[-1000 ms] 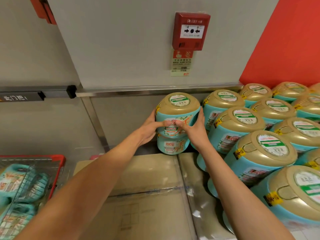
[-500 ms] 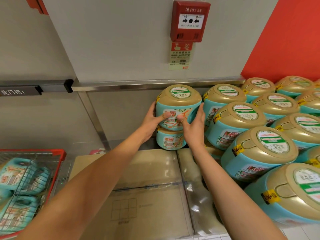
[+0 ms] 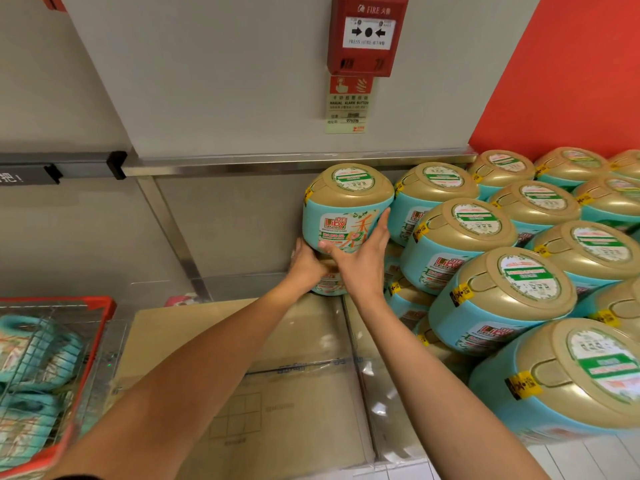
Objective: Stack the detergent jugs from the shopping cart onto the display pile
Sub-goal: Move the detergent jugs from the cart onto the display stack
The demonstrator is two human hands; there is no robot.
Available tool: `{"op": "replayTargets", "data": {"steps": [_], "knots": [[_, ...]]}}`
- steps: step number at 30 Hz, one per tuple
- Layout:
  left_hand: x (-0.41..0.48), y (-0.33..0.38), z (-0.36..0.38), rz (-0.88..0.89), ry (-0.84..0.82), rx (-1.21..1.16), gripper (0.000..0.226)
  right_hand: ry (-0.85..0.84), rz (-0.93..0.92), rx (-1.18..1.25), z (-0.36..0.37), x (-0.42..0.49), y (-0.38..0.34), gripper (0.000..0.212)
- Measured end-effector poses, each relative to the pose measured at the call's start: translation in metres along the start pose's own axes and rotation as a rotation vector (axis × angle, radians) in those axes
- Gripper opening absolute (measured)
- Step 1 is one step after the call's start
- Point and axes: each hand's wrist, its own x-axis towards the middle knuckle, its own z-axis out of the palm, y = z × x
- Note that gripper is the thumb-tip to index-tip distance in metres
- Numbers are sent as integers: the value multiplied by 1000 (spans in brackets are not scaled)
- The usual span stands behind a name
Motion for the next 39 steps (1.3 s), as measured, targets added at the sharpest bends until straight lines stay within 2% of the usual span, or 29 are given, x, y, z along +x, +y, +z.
{"op": "replayTargets", "data": {"steps": [2,4,16,29,35,39], "knots": [[-2,0,4,-14,84,79,72,40,24,-15,9,-2,-1,150],[-2,-1,4,-2,91,100,66,78,36,-39,16,-4,-1,151],[-4,-5,-2,34,43,53,68,121,21,-92,24,-10,12,132],[-5,-21,2,34,43,16,78,7,-5,-51,5,-21,24,114],[-17,-37,-11,-12,22,51,111,1,-44,-8,-4,-42,34,93],[-24,-46,-6,-60,18,-6,110,-1,-4,32,-3,-59,44,86]]}}
